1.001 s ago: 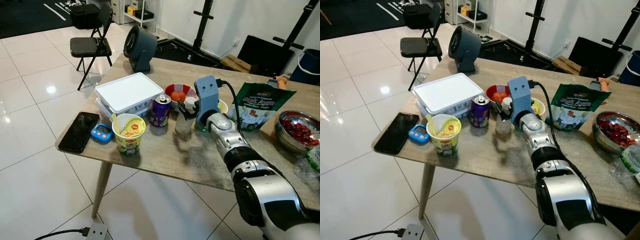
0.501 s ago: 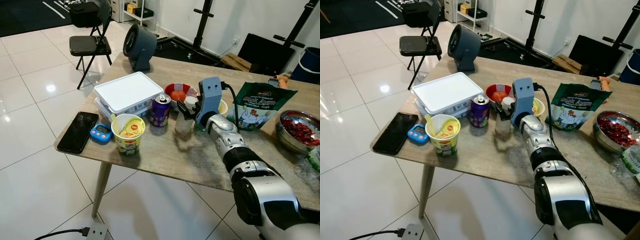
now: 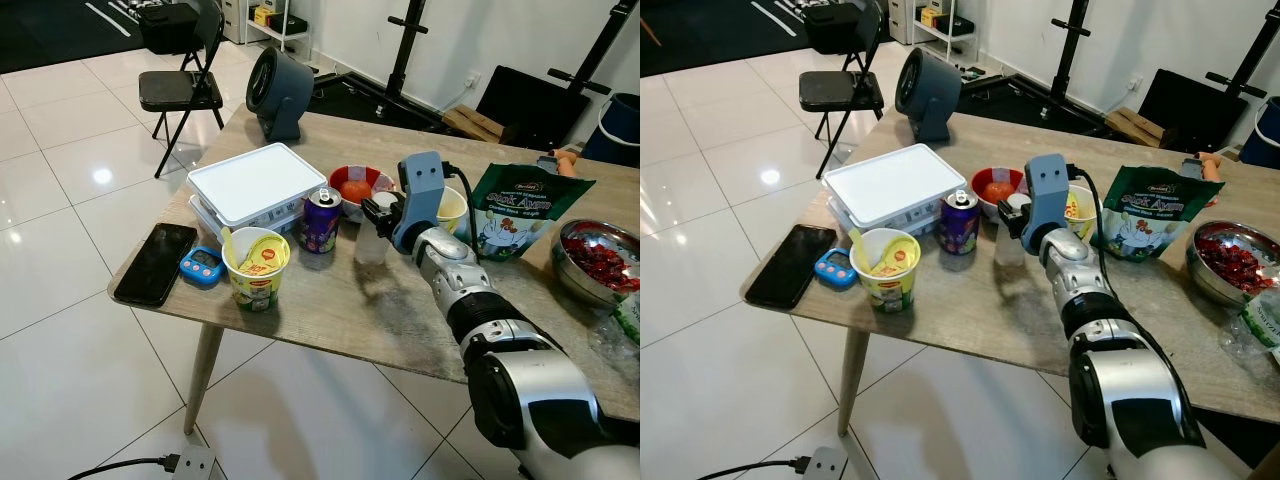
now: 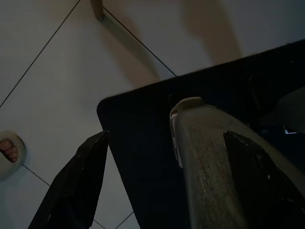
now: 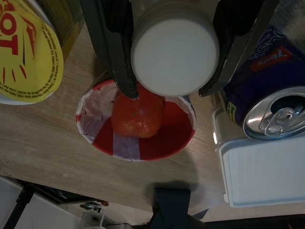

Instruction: Restocking fridge

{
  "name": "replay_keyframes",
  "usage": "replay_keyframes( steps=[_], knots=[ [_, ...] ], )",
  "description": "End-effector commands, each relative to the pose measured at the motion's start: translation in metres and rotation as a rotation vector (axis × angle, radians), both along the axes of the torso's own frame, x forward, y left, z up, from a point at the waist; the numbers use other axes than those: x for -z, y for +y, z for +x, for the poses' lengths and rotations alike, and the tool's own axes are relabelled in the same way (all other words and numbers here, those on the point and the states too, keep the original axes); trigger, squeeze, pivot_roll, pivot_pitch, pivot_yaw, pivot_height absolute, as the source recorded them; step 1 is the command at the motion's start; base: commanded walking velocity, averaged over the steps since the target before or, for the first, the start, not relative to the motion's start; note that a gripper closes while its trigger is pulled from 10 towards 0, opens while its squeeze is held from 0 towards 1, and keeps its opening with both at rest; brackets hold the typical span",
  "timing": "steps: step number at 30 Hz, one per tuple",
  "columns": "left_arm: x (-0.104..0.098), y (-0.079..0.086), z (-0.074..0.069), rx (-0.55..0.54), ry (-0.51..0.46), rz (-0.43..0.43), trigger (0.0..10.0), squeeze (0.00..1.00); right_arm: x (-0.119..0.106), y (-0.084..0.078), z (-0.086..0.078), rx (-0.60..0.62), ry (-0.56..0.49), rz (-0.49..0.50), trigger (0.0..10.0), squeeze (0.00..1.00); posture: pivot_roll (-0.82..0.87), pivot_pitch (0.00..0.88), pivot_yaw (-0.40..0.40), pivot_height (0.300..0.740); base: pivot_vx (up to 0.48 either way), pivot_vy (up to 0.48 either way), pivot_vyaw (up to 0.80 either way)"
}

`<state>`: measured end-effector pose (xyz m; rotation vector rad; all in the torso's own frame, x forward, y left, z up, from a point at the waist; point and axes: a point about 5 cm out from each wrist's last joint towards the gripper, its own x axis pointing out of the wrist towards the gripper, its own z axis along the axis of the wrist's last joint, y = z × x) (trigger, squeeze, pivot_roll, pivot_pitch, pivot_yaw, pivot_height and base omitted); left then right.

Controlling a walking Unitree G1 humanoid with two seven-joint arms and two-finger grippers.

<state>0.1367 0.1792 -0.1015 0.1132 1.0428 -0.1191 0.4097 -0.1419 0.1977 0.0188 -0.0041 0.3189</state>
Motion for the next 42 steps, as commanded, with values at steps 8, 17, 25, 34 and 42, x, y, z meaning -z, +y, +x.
replay_keyframes(
  steps=[8, 17, 25, 34, 42],
  knots=[
    [0.014, -0.004, -0.038, 0.01, 0.19, -0.013, 10.0, 0.0, -0.017, -0.011, -0.004, -0.162, -0.072, 0.142, 0.0, 0.0, -0.03, 0.086, -0.091, 0.74, 0.0, 0.0, 0.0],
    [0.013, -0.005, -0.033, 0.009, 0.183, -0.025, 10.0, 0.0, -0.013, -0.035, -0.025, -0.394, -0.128, 0.027, 0.0, 0.0, -0.04, 0.065, -0.086, 0.74, 0.0, 0.0, 0.0],
    [0.012, -0.005, -0.03, 0.003, 0.18, -0.039, 10.0, 0.0, -0.006, -0.064, -0.048, -0.517, -0.115, -0.098, 3.0, 0.0, -0.06, 0.048, -0.08, 0.74, 0.0, 0.0, 0.0],
    [0.011, -0.005, -0.027, 0.002, 0.178, -0.047, 10.0, 0.0, -0.001, -0.085, -0.094, -0.749, -0.061, -0.064, 10.0, 0.0, -0.07, 0.037, -0.075, 0.74, 0.0, 0.0, 0.0],
    [0.011, -0.005, -0.027, 0.021, 0.191, -0.035, 10.0, 0.0, 0.018, -0.091, -0.107, -0.743, 0.004, -0.045, 10.0, 0.0, -0.07, 0.032, -0.073, 0.74, -0.129, 0.0, 0.0]
  ],
)
